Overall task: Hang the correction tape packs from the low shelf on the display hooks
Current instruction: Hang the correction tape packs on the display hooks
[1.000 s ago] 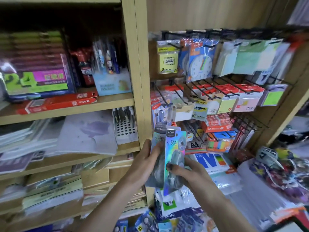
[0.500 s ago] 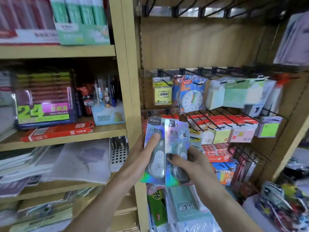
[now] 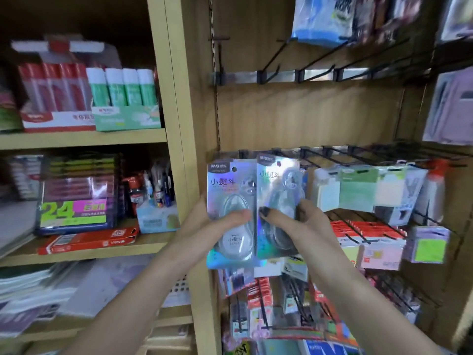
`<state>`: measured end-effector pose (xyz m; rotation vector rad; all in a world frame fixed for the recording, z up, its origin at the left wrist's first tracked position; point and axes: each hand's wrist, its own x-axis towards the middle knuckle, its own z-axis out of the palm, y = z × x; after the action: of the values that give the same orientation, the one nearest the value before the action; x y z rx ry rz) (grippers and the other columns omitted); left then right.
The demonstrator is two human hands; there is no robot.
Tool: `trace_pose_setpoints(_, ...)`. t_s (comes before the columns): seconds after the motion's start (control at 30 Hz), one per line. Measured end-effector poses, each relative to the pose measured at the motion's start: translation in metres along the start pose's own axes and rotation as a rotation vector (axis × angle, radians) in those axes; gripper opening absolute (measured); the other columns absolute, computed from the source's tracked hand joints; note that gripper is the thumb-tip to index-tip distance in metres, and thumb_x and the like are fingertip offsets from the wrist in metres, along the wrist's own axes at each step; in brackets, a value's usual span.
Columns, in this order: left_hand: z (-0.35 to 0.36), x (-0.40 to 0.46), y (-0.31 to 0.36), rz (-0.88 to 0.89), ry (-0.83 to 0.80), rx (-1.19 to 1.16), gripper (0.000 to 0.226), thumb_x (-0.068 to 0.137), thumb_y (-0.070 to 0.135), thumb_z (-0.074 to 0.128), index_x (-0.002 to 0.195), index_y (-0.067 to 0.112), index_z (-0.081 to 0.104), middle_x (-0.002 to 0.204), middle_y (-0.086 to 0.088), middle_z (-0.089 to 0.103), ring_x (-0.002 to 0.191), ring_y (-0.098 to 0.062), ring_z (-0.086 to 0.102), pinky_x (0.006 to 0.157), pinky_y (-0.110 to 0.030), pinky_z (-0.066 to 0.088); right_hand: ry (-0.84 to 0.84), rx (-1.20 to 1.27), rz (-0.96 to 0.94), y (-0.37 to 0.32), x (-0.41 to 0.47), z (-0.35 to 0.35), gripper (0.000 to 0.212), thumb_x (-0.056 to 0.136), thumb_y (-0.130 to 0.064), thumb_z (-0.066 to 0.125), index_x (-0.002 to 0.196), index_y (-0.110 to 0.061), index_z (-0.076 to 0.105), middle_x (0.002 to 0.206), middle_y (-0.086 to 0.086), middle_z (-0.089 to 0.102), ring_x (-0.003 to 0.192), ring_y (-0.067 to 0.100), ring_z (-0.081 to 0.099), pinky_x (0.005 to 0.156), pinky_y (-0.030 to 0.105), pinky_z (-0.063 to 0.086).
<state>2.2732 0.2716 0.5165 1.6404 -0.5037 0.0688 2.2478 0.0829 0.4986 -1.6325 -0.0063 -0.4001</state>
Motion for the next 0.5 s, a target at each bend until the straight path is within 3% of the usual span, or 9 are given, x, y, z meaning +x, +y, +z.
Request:
trace_pose_setpoints(0.07,-0.005,0.003,0.018,0.075,0.034,0.033,0.032,0.081,0.031,0.077,0.111,0.037,0.069,0.104,0.014,0.08,0.098,-0.007,0.076,0.087,-0.029,0.058,0.006,-0.028,-0.064,-0.019,0.012,-0.002,0.069,0.063,-0.053,0.086,0.113,-0.012,0.062,0.099,0.011,0.073,0.09,0.032,0.072,0.084,0.053,0.057)
trace_pose_setpoints(0.13,-0.015,0.01,0.033,0.167,0.106,0.07,0.032,0.081,0.028,0.077,0.11,0.038,0.068,0.105,0.016,0.079,0.098,-0.005,0.075,0.086,-0.028,0.057,0.03,0.002,-0.136,-0.039,0.027,0.0,0.058,0.066,-0.048,0.087,0.113,-0.024,0.064,0.103,-0.001,0.077,0.095,0.018,0.075,0.086,0.039,0.06)
trace_pose_setpoints(0.23,-0.036,0.02,0.054,0.279,0.258,0.123,0.056,0.074,0.031,0.081,0.126,0.031,0.06,0.113,0.015,0.076,0.101,-0.002,0.073,0.08,-0.019,0.058,0.053,-0.001,-0.254,-0.068,0.057,0.008,0.04,0.078,-0.033,0.087,0.109,-0.026,0.064,0.094,-0.013,0.075,0.077,-0.007,0.07,0.063,0.012,0.05)
trace_pose_setpoints(0.3,-0.048,0.023,0.07,0.342,0.343,0.182,0.068,0.07,0.037,0.082,0.132,0.025,0.058,0.116,0.015,0.074,0.101,0.001,0.073,0.076,-0.012,0.057,0.052,-0.03,-0.317,-0.084,0.078,0.019,0.045,0.077,-0.033,0.088,0.114,-0.023,0.064,0.095,-0.013,0.074,0.072,-0.011,0.069,0.058,0.009,0.049)
trace_pose_setpoints(0.37,-0.059,0.026,0.083,0.37,0.388,0.2,0.069,0.076,0.033,0.084,0.137,0.024,0.054,0.118,0.014,0.073,0.1,0.001,0.073,0.074,-0.012,0.058,0.044,-0.077,-0.365,-0.097,0.097,0.033,0.054,0.076,-0.034,0.088,0.12,-0.021,0.059,0.101,-0.011,0.073,0.08,-0.007,0.069,0.062,0.012,0.051)
trace_pose_setpoints(0.5,-0.072,0.033,0.099,0.387,0.409,0.227,0.067,0.082,0.031,0.085,0.14,0.031,0.05,0.124,0.017,0.071,0.106,-0.001,0.072,0.086,-0.026,0.06,0.088,-0.152,-0.45,-0.115,0.126,0.062,0.061,0.073,-0.034,0.088,0.122,-0.017,0.054,0.106,-0.01,0.07,0.09,0.001,0.068,0.06,0.012,0.046)
